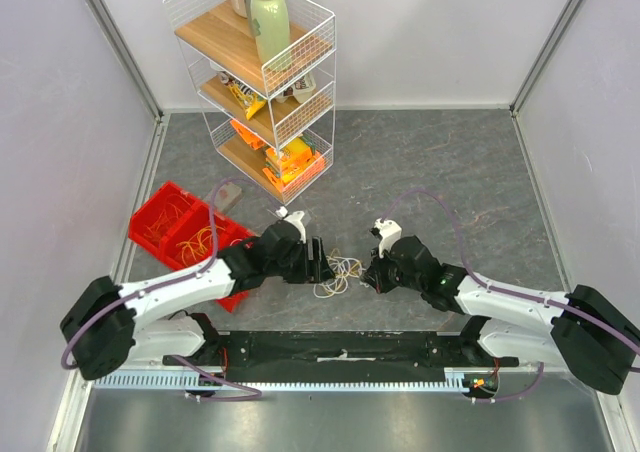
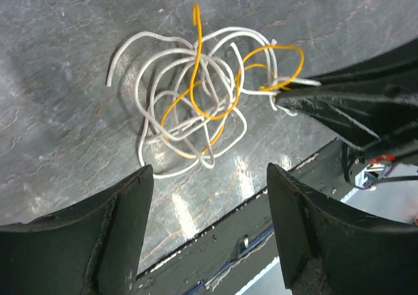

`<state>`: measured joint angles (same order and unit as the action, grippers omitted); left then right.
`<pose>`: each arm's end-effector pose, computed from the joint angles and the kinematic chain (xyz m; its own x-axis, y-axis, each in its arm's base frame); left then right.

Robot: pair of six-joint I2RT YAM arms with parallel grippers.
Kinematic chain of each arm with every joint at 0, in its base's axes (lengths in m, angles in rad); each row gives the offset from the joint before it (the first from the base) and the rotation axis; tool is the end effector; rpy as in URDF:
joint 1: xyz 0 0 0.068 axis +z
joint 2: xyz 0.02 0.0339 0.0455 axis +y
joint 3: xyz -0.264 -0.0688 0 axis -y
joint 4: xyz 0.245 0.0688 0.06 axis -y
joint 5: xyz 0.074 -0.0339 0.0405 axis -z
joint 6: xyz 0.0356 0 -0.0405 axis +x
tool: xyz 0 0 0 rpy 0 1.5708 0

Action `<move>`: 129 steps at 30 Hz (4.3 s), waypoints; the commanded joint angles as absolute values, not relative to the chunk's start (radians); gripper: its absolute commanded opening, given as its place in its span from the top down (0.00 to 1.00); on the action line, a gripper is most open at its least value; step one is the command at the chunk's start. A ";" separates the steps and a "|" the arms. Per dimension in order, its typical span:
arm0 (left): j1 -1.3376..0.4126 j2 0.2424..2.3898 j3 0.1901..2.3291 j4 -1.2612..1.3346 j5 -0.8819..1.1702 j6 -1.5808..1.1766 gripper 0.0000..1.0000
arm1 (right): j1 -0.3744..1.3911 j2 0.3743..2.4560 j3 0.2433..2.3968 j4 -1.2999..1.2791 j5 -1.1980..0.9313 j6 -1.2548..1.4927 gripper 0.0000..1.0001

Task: Untangle the cables

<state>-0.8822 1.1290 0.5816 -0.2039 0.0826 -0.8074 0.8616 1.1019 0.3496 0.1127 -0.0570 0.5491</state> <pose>0.1423 -0.1776 0.2011 -0.8835 -0.0595 -0.4646 0.2451 0.7864 -0.5669 0.1342 0.1595 0.1600 -0.7425 -0.0651 -0.6666 -0.4688 0.7614 0.4478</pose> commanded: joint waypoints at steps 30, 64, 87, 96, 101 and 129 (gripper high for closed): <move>-0.887 1.353 0.902 -0.239 0.092 -0.724 0.98 | 0.865 1.003 0.305 0.063 0.027 0.600 0.67; -0.885 0.678 1.150 -0.279 0.166 -0.686 0.98 | 0.928 1.059 0.422 -0.039 0.552 0.920 0.71; -0.885 0.845 1.496 -0.748 -0.445 -0.342 0.98 | 0.606 1.038 0.433 -0.173 0.350 0.585 0.28; -0.803 1.025 1.667 -0.819 -0.623 -0.247 0.98 | 0.600 1.088 0.440 -0.150 0.333 0.569 0.28; -0.617 1.126 1.811 -0.908 -0.569 -0.187 0.98 | 0.601 1.057 0.423 -0.140 0.330 0.571 0.28; -0.035 1.104 1.652 -0.821 -0.335 -0.347 0.98 | 0.600 1.023 0.408 -0.124 0.316 0.565 0.28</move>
<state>-0.0399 1.1179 1.4902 -0.8600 -0.4091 -0.3176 0.6037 1.0271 0.4099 -0.1574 0.3134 0.5751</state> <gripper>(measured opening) 0.032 0.720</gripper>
